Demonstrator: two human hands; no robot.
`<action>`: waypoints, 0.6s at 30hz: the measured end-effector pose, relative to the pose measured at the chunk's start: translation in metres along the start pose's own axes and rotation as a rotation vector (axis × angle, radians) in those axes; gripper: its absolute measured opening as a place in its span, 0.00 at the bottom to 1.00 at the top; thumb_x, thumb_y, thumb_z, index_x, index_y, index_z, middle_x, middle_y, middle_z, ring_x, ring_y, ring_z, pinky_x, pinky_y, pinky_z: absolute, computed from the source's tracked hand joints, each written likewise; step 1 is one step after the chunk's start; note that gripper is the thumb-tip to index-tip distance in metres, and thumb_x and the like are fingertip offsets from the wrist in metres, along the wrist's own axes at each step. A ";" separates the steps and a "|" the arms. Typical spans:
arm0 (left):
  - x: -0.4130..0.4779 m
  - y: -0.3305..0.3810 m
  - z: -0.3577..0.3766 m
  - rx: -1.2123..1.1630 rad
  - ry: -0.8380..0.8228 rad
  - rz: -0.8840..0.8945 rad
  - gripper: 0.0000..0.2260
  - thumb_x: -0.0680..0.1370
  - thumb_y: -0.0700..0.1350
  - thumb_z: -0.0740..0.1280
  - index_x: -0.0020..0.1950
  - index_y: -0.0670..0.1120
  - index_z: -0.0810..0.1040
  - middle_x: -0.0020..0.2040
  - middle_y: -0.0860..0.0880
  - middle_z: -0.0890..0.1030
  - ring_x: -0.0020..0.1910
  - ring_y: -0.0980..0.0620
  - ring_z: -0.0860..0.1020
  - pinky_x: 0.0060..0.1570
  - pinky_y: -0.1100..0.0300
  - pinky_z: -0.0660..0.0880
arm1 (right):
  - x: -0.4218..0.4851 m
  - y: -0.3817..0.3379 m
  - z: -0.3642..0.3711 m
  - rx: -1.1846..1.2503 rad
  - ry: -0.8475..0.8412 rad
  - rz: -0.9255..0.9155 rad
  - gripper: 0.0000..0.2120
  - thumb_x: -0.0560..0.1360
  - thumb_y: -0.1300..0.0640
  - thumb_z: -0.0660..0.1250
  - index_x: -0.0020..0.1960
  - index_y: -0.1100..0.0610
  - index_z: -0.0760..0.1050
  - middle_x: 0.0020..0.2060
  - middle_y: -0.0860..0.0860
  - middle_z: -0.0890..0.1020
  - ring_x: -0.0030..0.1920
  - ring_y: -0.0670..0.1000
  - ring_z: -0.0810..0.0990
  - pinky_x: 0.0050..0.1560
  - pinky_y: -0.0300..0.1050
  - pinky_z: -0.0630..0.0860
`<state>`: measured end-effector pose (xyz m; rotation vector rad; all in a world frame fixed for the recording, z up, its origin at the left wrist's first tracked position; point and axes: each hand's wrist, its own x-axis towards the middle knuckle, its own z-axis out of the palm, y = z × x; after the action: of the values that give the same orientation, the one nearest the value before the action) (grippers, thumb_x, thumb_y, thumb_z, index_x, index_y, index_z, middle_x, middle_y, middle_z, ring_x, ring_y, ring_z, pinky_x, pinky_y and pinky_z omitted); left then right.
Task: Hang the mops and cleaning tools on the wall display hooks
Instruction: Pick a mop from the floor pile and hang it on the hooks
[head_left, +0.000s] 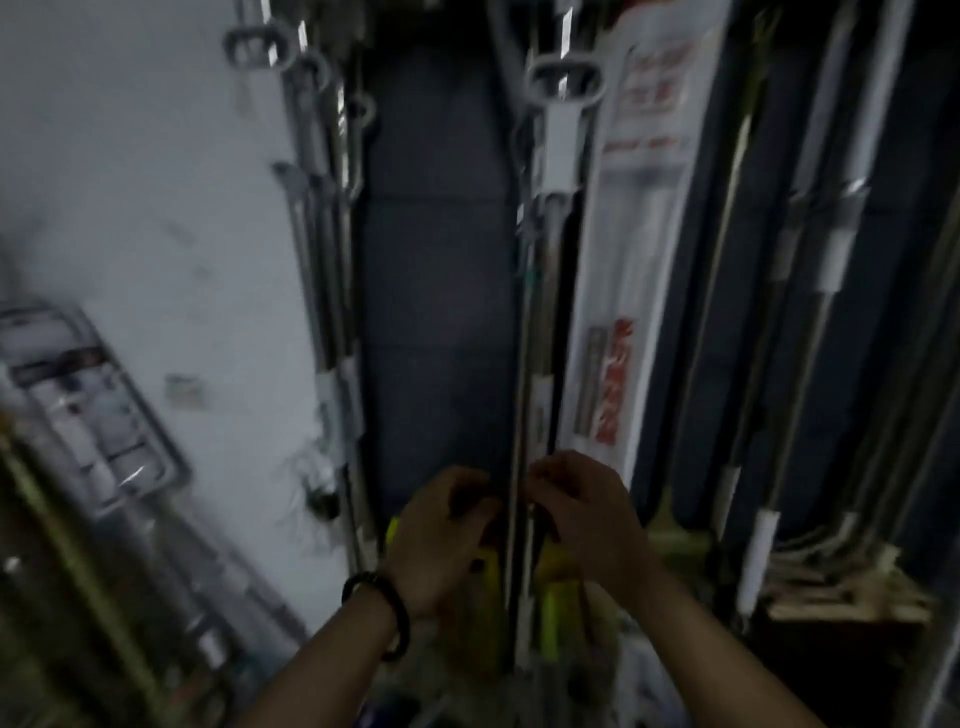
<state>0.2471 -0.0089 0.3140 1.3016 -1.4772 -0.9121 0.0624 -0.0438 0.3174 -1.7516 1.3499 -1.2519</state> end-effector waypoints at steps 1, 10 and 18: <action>-0.016 -0.022 -0.015 -0.037 0.012 -0.057 0.09 0.82 0.48 0.69 0.62 0.53 0.80 0.52 0.49 0.86 0.44 0.50 0.87 0.42 0.52 0.85 | -0.014 0.004 0.024 0.009 -0.040 0.037 0.04 0.79 0.50 0.71 0.47 0.47 0.83 0.41 0.48 0.86 0.44 0.51 0.86 0.50 0.55 0.82; -0.109 -0.173 -0.091 -0.148 0.133 -0.397 0.04 0.81 0.46 0.70 0.56 0.51 0.80 0.53 0.43 0.86 0.46 0.42 0.85 0.42 0.49 0.81 | -0.090 0.043 0.160 0.057 -0.242 0.331 0.07 0.82 0.56 0.70 0.49 0.58 0.82 0.42 0.59 0.85 0.39 0.58 0.84 0.36 0.47 0.76; -0.135 -0.269 -0.088 -0.191 0.159 -0.743 0.08 0.82 0.37 0.66 0.60 0.42 0.77 0.45 0.45 0.82 0.31 0.47 0.81 0.25 0.61 0.74 | -0.098 0.188 0.273 0.011 -0.548 0.725 0.05 0.82 0.55 0.70 0.53 0.58 0.80 0.43 0.57 0.83 0.39 0.56 0.83 0.40 0.52 0.83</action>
<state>0.4103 0.0850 0.0627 1.7605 -0.7453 -1.3393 0.2364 -0.0340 0.0185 -1.2613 1.4229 -0.3475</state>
